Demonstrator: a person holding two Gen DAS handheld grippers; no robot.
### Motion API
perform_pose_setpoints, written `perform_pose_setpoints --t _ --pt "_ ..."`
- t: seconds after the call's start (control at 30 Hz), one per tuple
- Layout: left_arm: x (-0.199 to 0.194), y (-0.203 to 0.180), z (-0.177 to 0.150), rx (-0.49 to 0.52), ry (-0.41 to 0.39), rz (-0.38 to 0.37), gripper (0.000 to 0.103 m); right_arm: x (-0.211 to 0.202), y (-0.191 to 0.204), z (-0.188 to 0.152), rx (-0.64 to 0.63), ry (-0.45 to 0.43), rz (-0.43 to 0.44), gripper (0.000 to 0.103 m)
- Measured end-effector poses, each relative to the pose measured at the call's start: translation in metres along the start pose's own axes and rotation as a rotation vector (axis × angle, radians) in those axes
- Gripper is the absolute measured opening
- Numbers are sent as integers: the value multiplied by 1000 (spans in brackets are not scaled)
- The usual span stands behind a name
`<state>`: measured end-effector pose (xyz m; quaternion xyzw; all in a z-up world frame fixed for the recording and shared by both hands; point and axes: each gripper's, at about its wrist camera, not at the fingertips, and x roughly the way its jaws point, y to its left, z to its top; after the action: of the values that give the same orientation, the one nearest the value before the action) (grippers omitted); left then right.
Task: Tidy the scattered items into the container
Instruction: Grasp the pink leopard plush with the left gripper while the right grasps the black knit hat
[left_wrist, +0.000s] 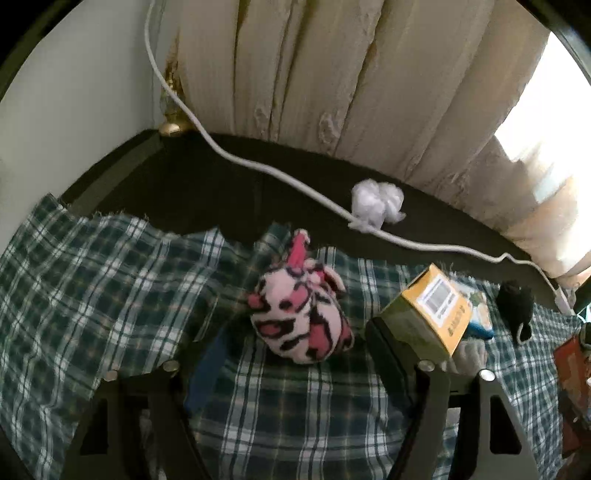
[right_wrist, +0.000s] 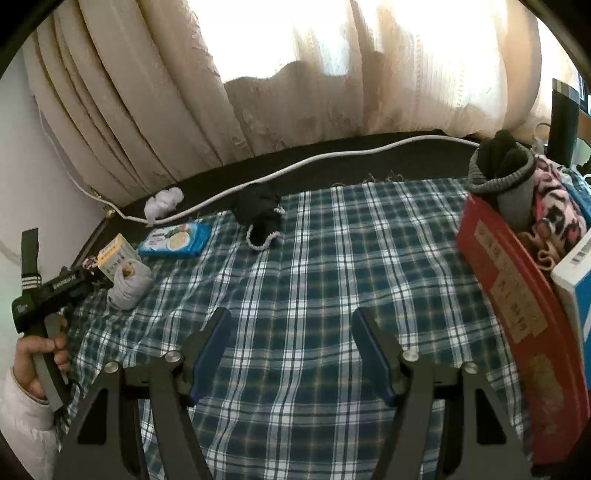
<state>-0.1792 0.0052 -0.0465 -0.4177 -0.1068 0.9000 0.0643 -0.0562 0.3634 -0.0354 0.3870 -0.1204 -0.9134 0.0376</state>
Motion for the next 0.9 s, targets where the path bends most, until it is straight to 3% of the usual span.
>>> perform_pose_setpoints --t 0.07,0.2,0.43,0.63,0.9 --pt "1 1 1 -8 3 1 47 1 1 -1 -5 1 -4 71" --pt "0 3 2 -7 -1 -7 43 2 4 2 -8 13 -1 71" --pt "-21 3 6 -21 -55 -27 42 10 29 31 -110 10 -9 71" --pt "-51 1 14 -25 -135 -35 42 51 45 63 -152 11 -52 71" --pt "-54 -9 12 1 -126 -70 42 106 51 85 -149 69 -82 71"
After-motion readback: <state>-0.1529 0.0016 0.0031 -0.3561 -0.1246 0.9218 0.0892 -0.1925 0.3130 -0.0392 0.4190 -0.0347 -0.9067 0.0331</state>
